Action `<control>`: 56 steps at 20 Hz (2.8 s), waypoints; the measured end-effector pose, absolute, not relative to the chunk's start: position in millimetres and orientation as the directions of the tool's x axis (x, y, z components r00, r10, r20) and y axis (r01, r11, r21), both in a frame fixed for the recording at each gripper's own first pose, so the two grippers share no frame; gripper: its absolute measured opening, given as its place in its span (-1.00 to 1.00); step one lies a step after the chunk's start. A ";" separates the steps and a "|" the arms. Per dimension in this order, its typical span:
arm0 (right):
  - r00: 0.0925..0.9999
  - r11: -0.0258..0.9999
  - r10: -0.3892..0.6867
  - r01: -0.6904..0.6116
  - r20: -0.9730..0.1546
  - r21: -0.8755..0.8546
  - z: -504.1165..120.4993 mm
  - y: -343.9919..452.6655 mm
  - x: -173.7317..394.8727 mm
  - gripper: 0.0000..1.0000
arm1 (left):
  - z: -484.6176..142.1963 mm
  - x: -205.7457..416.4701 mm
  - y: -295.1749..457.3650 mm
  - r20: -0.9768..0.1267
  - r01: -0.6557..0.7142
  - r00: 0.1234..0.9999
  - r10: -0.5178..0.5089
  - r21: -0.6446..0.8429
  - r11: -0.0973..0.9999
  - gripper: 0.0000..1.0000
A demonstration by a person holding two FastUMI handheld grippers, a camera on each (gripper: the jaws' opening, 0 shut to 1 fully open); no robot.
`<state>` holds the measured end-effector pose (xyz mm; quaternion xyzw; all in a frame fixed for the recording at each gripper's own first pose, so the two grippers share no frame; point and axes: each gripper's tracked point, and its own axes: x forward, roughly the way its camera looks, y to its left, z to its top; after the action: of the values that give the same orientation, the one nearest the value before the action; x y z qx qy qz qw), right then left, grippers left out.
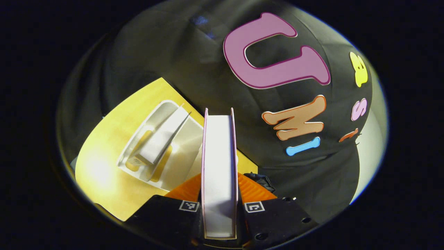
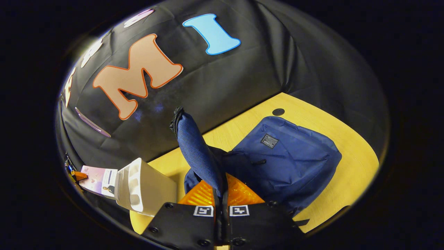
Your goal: Open the schoolbag, grab two books from the bookshelf and put them into the schoolbag.
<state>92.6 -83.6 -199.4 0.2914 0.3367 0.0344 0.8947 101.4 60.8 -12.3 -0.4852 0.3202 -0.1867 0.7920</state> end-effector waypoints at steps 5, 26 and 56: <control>0.772 0.821 0.260 0.140 -0.581 0.553 -199.6 -82.8 92.5 -0.94 | -8.4 111.0 -4.0 -0.287 0.015 0.682 -0.672 -0.914 0.405 -0.34; 0.791 0.782 0.268 0.155 -0.550 0.604 -192.4 -86.3 96.1 -0.94 | -58.2 119.2 -208.4 -0.380 0.040 0.474 -0.794 -0.892 0.450 -0.31; 0.849 0.715 0.340 0.045 -0.404 0.698 -149.3 -94.1 114.1 -0.94 | -120.5 121.3 -372.5 -0.293 -0.118 0.451 -0.843 -0.956 0.269 -0.34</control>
<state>114.1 -94.1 -149.3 0.3681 0.2616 0.0832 0.8883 121.3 -372.5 -120.5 -0.5384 0.4464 -0.2747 0.6599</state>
